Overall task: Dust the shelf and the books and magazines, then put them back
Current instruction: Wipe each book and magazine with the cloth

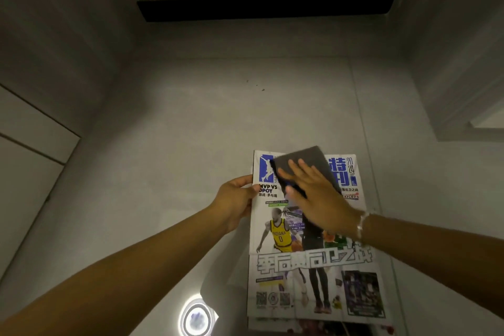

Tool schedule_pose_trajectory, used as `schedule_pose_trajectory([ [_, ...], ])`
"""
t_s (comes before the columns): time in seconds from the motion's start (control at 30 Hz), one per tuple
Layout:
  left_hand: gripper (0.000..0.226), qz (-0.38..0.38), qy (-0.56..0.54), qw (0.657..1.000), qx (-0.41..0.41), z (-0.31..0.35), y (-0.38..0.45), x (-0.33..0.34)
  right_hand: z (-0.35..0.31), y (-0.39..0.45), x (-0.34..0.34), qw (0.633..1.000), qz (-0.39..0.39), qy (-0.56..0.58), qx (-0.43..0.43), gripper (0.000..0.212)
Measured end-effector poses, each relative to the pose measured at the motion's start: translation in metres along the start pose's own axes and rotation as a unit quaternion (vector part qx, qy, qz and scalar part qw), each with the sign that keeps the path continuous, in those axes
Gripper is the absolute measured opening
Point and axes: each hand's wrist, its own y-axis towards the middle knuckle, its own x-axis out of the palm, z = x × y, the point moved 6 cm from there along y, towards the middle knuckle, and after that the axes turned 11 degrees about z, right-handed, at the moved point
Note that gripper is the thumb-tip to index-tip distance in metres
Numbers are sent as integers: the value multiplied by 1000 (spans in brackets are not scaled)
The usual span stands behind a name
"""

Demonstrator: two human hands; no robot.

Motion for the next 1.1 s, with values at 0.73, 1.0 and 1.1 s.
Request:
schedule_pose_trajectory([
  [0.73, 29, -136, -43, 990, 3, 9, 8, -1, 9, 8, 4, 989, -39, -114, -84, 55],
  [1.0, 28, -119, -35, 992, 16, 7, 6, -2, -13, -13, 18, 995, -12, -84, -61, 65],
  [1.1, 28, -102, -24, 994, 30, 6, 7, -2, -2, -28, 14, 972, -17, -162, -167, 52],
])
